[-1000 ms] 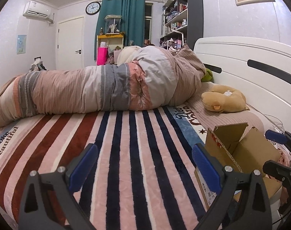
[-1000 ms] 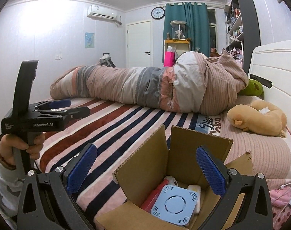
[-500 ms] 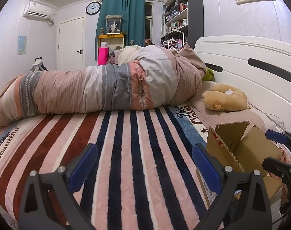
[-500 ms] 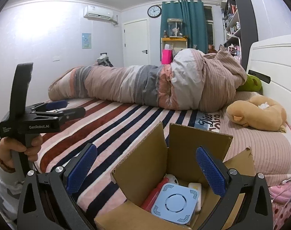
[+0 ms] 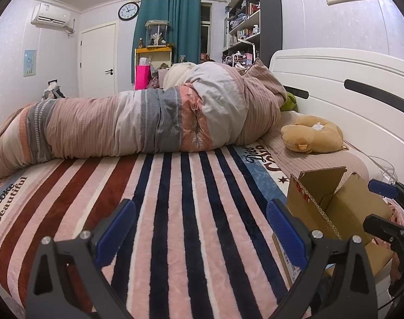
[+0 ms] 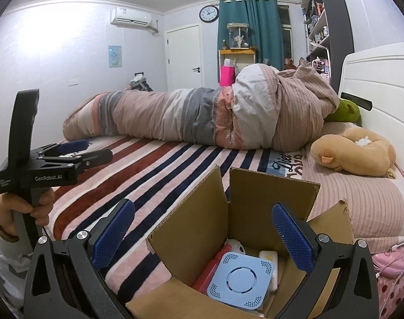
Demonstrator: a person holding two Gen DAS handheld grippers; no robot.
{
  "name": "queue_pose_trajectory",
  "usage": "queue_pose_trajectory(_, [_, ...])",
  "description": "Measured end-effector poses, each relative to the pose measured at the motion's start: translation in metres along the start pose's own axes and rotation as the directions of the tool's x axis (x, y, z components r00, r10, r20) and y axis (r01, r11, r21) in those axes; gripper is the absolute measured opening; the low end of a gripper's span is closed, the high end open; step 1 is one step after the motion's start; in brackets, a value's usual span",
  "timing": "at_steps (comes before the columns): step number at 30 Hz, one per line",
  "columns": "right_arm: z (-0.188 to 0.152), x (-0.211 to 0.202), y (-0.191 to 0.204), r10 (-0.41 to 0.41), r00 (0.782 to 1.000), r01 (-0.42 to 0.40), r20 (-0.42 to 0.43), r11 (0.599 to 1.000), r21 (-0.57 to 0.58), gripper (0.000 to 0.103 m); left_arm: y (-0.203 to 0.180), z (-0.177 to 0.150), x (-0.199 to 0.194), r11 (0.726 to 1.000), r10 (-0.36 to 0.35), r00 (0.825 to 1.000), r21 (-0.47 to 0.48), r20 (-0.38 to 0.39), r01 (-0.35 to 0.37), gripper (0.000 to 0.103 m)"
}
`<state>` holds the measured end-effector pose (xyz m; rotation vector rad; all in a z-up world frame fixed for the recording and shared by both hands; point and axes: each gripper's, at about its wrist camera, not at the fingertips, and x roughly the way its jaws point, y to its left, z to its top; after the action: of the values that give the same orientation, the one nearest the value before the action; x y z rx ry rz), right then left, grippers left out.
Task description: Organize rigid objects
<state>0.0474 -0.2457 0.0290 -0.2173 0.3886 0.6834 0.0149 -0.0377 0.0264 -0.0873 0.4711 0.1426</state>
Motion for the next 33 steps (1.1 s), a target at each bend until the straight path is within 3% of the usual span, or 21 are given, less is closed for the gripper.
queue_pose_trajectory(33, [-0.0004, 0.0002, -0.0004, -0.007, 1.0, 0.007, -0.005, 1.0, 0.011, 0.103, 0.0058, -0.0009, 0.0029, 1.0, -0.008, 1.0, 0.007, -0.002, 0.008, 0.098])
